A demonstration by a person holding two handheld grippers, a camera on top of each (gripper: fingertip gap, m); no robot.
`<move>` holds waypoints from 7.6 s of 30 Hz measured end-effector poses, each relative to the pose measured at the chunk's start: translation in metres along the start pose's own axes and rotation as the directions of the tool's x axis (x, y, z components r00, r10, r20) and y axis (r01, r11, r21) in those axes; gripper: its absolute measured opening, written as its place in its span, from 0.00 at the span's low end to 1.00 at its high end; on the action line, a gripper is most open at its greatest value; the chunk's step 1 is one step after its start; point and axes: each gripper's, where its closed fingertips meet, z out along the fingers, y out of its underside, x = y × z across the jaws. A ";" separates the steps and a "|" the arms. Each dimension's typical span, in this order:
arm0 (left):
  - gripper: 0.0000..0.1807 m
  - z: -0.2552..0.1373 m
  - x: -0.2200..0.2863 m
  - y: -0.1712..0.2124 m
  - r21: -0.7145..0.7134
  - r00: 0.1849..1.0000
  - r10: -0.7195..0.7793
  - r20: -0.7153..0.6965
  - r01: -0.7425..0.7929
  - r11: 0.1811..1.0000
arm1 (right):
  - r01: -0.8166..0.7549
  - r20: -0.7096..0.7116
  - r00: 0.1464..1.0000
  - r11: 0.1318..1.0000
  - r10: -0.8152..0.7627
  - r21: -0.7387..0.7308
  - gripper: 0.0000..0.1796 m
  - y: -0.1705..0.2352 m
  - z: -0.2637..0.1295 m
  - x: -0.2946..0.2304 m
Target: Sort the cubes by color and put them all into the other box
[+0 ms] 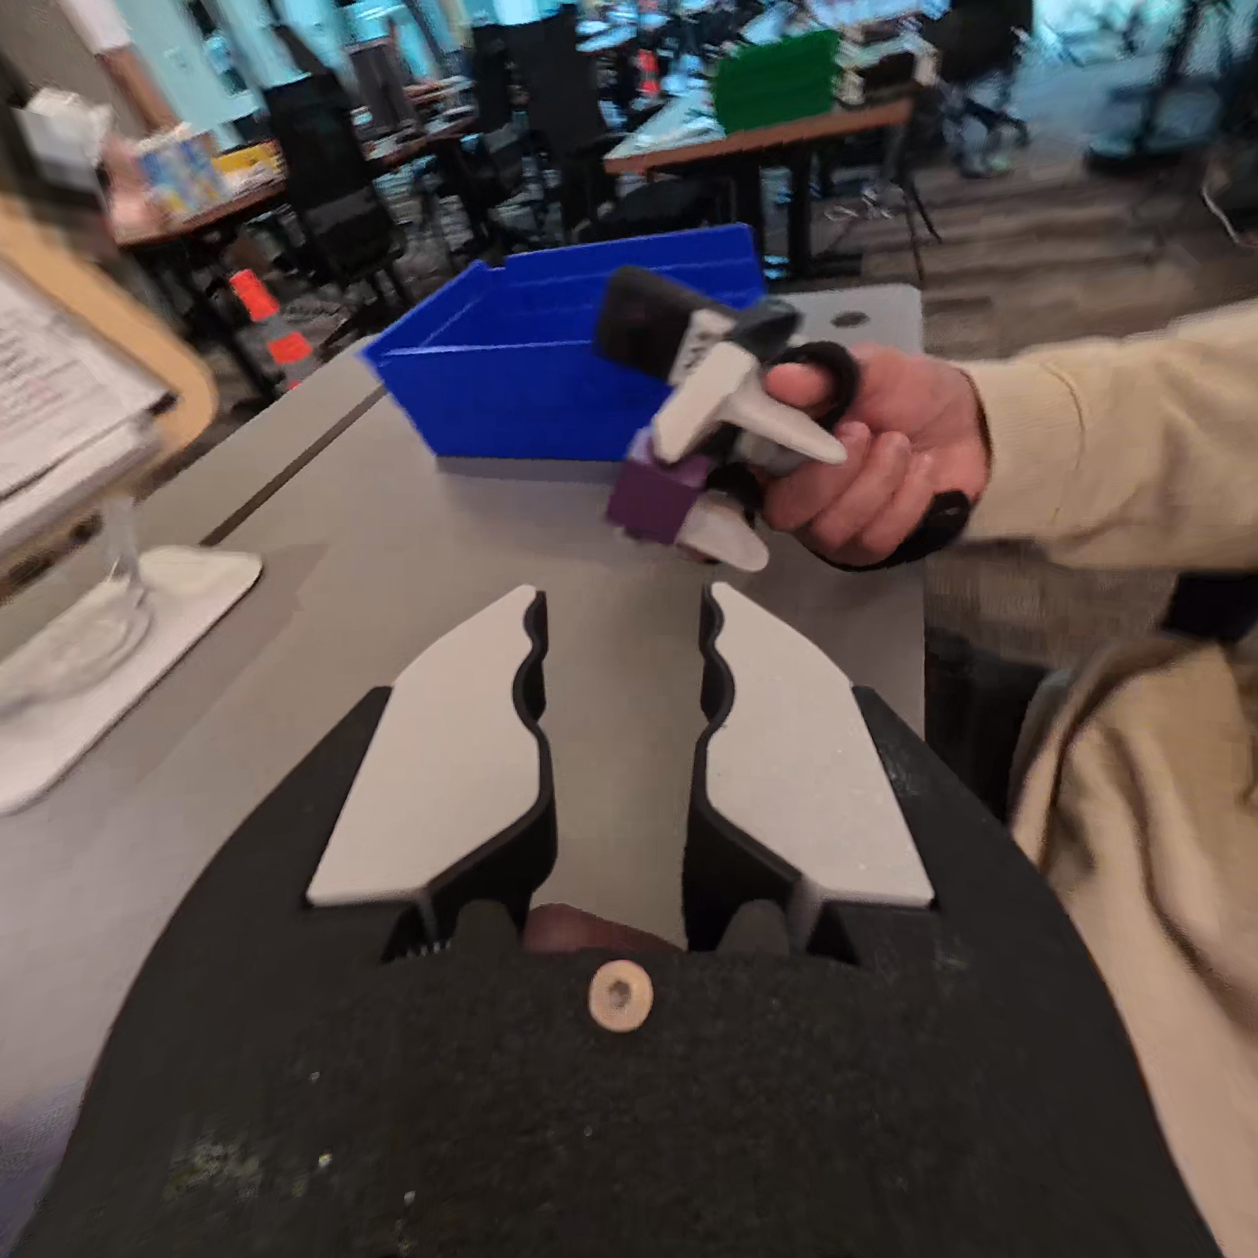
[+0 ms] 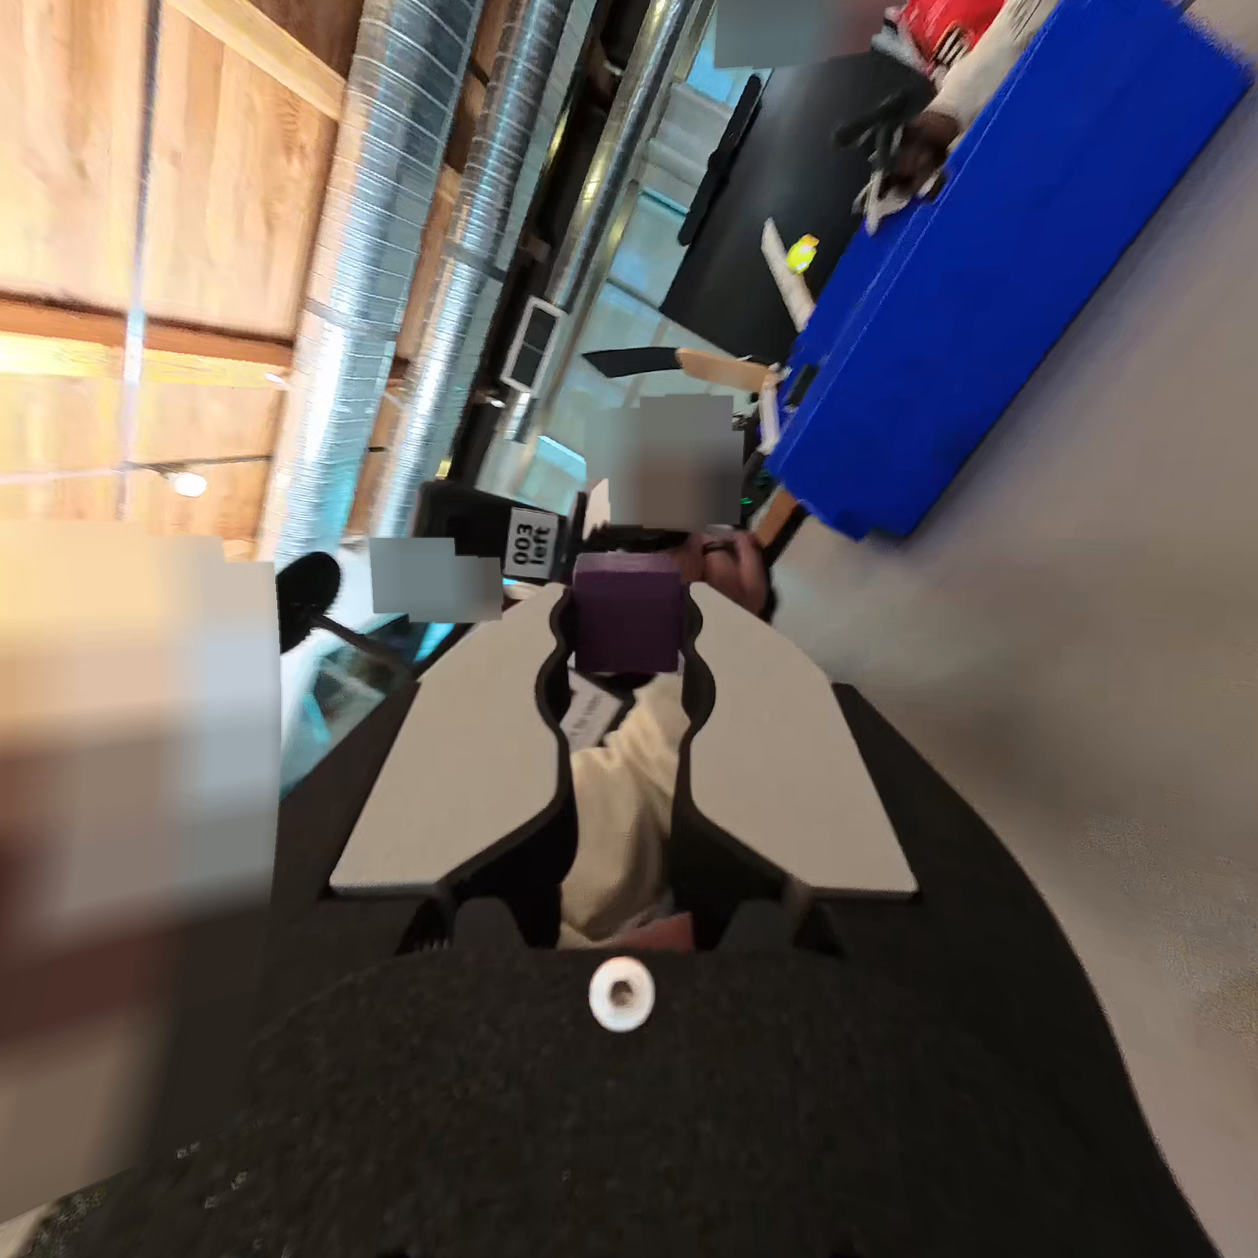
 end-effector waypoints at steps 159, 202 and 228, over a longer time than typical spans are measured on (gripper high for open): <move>0.20 0.020 0.004 -0.012 0.155 0.994 0.097 -0.050 -0.088 0.984 | -0.015 -0.016 1.000 0.992 0.013 -0.126 0.13 0.004 0.018 -0.005; 0.20 -0.046 0.002 0.085 -0.154 0.865 -0.068 0.498 0.165 0.974 | -0.290 -0.706 -0.463 0.844 -0.536 -0.451 0.13 -0.293 -0.372 0.167; 0.22 -0.066 -0.017 0.090 -0.104 0.790 -0.152 0.594 0.262 0.959 | 0.603 -0.627 0.498 0.759 -0.599 -0.246 0.20 0.021 -0.072 0.037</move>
